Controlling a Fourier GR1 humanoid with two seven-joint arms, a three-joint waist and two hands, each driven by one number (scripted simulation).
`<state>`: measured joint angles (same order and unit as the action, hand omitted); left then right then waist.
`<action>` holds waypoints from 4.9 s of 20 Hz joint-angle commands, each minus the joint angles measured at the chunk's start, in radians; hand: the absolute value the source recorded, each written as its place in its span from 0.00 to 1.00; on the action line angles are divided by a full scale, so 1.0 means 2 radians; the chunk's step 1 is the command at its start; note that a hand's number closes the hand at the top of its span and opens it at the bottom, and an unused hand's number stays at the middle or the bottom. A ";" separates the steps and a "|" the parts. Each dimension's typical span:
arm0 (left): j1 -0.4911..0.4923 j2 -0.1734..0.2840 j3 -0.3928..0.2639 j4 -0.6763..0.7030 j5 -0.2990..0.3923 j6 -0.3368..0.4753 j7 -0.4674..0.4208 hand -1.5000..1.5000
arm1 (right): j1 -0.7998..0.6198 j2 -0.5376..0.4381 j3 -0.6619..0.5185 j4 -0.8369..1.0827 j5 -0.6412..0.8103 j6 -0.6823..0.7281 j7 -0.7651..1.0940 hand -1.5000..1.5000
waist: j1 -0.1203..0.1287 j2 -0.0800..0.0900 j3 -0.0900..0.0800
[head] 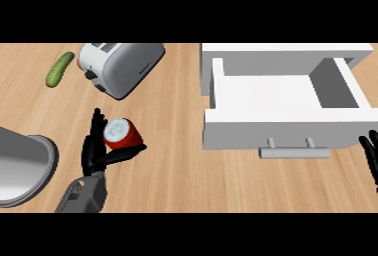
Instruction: Pick up the can, place it into the drawer and close the drawer
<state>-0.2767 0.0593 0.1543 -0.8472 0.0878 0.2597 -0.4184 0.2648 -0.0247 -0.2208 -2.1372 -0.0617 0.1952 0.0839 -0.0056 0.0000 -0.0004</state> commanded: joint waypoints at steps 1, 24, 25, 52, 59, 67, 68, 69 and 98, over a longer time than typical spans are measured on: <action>-0.053 -0.017 0.012 0.091 -0.003 0.013 -0.051 0.00 | 0.003 0.012 0.034 -0.031 0.013 -0.018 0.022 0.00 | -0.003 0.001 0.000; -0.059 0.014 -0.029 -0.039 0.046 -0.074 0.020 1.00 | 0.013 0.012 -0.001 -0.030 -0.009 0.000 0.018 0.00 | 0.003 -0.001 0.000; -0.039 0.011 -0.038 -0.070 0.035 -0.050 0.031 1.00 | 0.044 0.012 0.015 -0.037 -0.005 -0.012 -0.013 0.00 | 0.002 -0.002 0.000; -0.195 -0.027 -0.129 -0.250 -0.037 0.003 0.296 1.00 | 0.036 -0.002 -0.051 -0.042 -0.050 0.025 -0.001 0.00 | -0.004 0.000 0.000; -0.315 -0.029 -0.180 -0.191 -0.036 0.092 0.329 1.00 | 0.018 -0.002 -0.045 -0.034 -0.049 0.024 0.012 0.00 | -0.008 0.001 0.000; -0.440 -0.030 -0.164 -0.075 0.003 0.109 0.330 1.00 | -0.017 -0.010 -0.048 -0.025 -0.035 0.007 0.032 0.00 | -0.012 0.003 0.000; -0.459 -0.030 -0.171 -0.087 -0.004 0.113 0.362 1.00 | 0.027 0.012 -0.021 -0.044 -0.025 0.015 0.001 0.00 | -0.011 0.001 0.001; -0.449 -0.030 -0.170 -0.054 0.012 0.113 0.316 1.00 | 0.004 0.010 -0.028 -0.016 -0.014 0.011 0.006 0.00 | -0.011 0.002 0.001; -0.609 -0.030 -0.303 0.204 0.168 0.176 0.240 1.00 | -0.075 -0.035 -0.045 0.028 -0.035 0.013 0.032 0.00 | -0.043 0.011 0.002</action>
<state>-1.4955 0.0000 -0.4051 -0.4645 0.3962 0.5822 0.0892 0.1609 -0.0603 -0.2915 -2.1026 -0.1181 0.2202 0.1198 -0.0834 0.0191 0.0029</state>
